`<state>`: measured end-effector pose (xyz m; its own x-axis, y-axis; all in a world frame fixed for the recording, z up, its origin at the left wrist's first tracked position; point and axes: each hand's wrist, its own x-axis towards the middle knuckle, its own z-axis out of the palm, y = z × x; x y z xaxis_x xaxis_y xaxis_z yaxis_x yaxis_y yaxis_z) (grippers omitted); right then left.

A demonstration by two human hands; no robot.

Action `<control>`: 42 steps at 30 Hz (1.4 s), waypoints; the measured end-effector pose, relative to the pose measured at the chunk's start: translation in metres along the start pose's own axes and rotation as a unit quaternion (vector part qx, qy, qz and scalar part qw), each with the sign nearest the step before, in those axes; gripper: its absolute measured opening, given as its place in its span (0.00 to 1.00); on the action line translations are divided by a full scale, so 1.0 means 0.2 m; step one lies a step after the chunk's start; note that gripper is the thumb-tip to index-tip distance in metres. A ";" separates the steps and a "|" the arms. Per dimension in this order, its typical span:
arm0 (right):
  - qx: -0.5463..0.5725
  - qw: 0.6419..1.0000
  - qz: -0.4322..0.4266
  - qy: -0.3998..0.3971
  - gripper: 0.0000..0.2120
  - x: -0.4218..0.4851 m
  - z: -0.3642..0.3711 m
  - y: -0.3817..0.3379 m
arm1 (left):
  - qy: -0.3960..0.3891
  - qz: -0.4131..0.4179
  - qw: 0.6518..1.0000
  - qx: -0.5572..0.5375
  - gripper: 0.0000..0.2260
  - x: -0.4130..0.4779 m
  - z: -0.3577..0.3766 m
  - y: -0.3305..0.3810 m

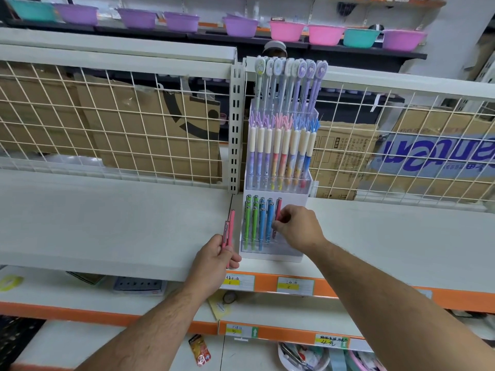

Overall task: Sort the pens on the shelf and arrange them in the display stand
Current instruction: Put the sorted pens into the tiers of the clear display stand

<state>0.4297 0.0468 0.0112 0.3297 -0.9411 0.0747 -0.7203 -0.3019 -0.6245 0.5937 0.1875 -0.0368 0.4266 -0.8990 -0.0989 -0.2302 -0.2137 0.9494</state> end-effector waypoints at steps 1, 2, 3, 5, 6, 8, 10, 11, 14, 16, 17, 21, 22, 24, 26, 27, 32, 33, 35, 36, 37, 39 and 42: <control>0.001 1.000 -0.001 0.003 0.05 0.00 0.00 0.00 | -0.001 0.000 1.000 0.000 0.06 0.00 0.00 0.00; 0.005 1.000 -0.001 0.006 0.06 -0.01 -0.01 0.01 | -0.002 0.000 1.000 0.000 0.06 0.00 0.00 0.00; 0.010 1.000 -0.002 0.011 0.07 -0.01 -0.01 0.01 | -0.004 0.000 1.000 0.000 0.06 0.00 0.00 0.00; 0.019 0.999 -0.004 0.026 0.09 -0.03 -0.01 0.02 | -0.007 0.001 1.000 0.002 0.06 -0.01 0.00 0.00; 0.021 0.999 -0.003 0.033 0.10 -0.05 -0.01 0.03 | -0.008 0.001 1.000 0.000 0.06 -0.01 0.00 0.00; 0.026 0.998 -0.003 0.049 0.09 -0.08 0.00 0.04 | -0.011 0.005 1.000 -0.012 0.06 -0.02 0.01 0.01; 0.028 0.998 -0.005 0.059 0.07 -0.11 0.00 0.04 | -0.011 0.008 1.000 -0.022 0.06 -0.03 0.01 0.01; 0.031 0.997 -0.007 0.063 0.07 -0.13 0.00 0.03 | -0.008 0.011 1.000 -0.024 0.06 -0.03 0.01 0.01; 0.080 0.995 -0.025 0.054 0.09 -0.20 0.01 -0.01 | -0.001 0.028 0.999 -0.028 0.07 -0.06 0.04 0.01; 0.133 0.990 -0.053 -0.009 0.10 -0.24 0.03 -0.05 | -0.010 0.033 0.999 -0.029 0.07 -0.09 0.06 0.02; 0.159 0.984 -0.069 -0.043 0.10 -0.26 0.04 -0.07 | -0.016 0.034 0.999 -0.027 0.06 -0.10 0.07 0.02; 0.235 0.965 -0.081 -0.083 0.09 -0.29 0.07 -0.14 | -0.039 0.046 0.997 -0.040 0.08 -0.13 0.12 0.03; 0.249 0.962 -0.076 -0.083 0.08 -0.30 0.06 -0.15 | -0.044 0.050 0.997 -0.040 0.08 -0.13 0.12 0.04; 0.278 0.955 -0.061 -0.083 0.07 -0.31 0.04 -0.16 | -0.048 0.055 0.996 -0.043 0.08 -0.13 0.12 0.05; 0.320 0.943 -0.038 -0.084 0.07 -0.33 0.02 -0.16 | -0.047 0.056 0.996 -0.053 0.08 -0.12 0.12 0.06; 0.342 0.936 -0.026 -0.083 0.08 -0.33 0.01 -0.16 | -0.047 0.056 0.996 -0.057 0.08 -0.12 0.13 0.06; 0.375 0.924 0.011 -0.075 0.06 -0.34 -0.01 -0.17 | -0.055 0.060 0.994 -0.078 0.08 -0.11 0.15 0.08; 0.375 0.924 0.012 -0.071 0.05 -0.33 -0.03 -0.17 | -0.055 0.062 0.993 -0.080 0.08 -0.11 0.15 0.08; 0.375 0.925 0.012 -0.051 0.04 -0.31 -0.07 -0.16 | -0.042 0.069 0.994 -0.074 0.09 -0.09 0.13 0.08; 0.372 0.927 0.011 -0.038 0.04 -0.29 -0.10 -0.15 | -0.034 0.070 0.995 -0.067 0.09 -0.08 0.12 0.07; 0.367 0.930 0.009 -0.023 0.04 -0.27 -0.13 -0.15 | -0.029 0.069 0.995 -0.061 0.09 -0.07 0.10 0.07; 0.347 0.938 0.005 0.008 0.02 -0.23 -0.20 -0.14 | -0.032 0.055 0.996 -0.067 0.09 -0.05 0.08 0.06; 0.306 0.950 0.000 0.057 0.05 -0.16 -0.27 -0.13 | -0.048 0.024 0.994 -0.098 0.09 -0.03 0.07 0.06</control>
<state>0.4047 0.0774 0.0678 0.2369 -0.9619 0.1364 -0.2192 -0.1897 -0.9571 0.5770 0.1846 -0.0294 0.3316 -0.9408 -0.0707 -0.0687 -0.0988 0.9927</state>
